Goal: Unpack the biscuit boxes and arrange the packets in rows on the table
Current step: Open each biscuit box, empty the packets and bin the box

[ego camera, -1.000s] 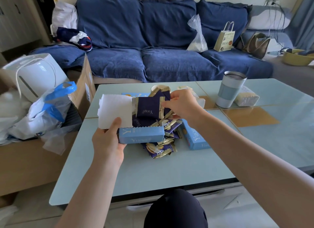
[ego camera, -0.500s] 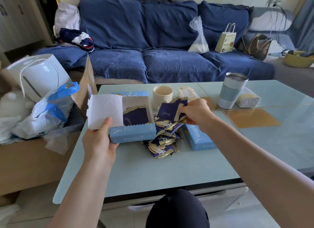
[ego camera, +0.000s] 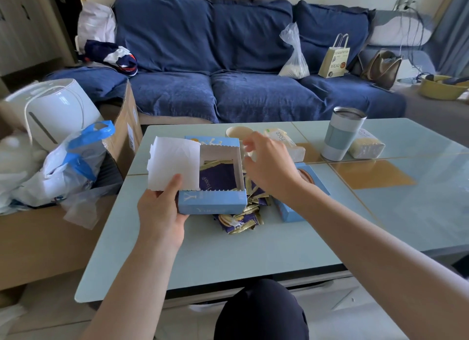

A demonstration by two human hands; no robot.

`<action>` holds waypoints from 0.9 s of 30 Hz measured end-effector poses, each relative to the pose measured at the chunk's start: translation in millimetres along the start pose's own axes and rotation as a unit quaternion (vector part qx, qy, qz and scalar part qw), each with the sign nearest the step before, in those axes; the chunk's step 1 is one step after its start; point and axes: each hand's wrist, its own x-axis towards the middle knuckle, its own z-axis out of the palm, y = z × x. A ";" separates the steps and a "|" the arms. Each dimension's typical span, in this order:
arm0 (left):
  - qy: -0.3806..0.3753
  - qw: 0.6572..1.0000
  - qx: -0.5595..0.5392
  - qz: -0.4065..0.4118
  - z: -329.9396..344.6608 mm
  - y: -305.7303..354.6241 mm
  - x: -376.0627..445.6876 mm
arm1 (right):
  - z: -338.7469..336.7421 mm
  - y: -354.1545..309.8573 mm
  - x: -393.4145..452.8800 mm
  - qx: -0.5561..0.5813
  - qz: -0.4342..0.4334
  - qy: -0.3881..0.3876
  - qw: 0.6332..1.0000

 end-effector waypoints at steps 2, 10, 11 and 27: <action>-0.013 1.000 0.013 0.006 4.3 -3.3 -4.4 | 1.3 -8.2 -2.1 -0.014 -0.052 -0.054 0.997; -0.065 0.995 0.064 0.037 10.1 -10.1 -14.4 | 8.4 -6.1 -6.0 -0.075 -0.115 -0.194 0.971; -0.066 0.995 0.065 0.040 10.2 -10.0 -14.4 | 8.9 -4.7 -7.2 -0.070 -0.105 -0.204 0.971; -0.061 0.993 0.073 0.076 8.2 -12.2 -12.5 | -3.7 -6.2 -2.5 -0.073 -0.058 -0.266 0.959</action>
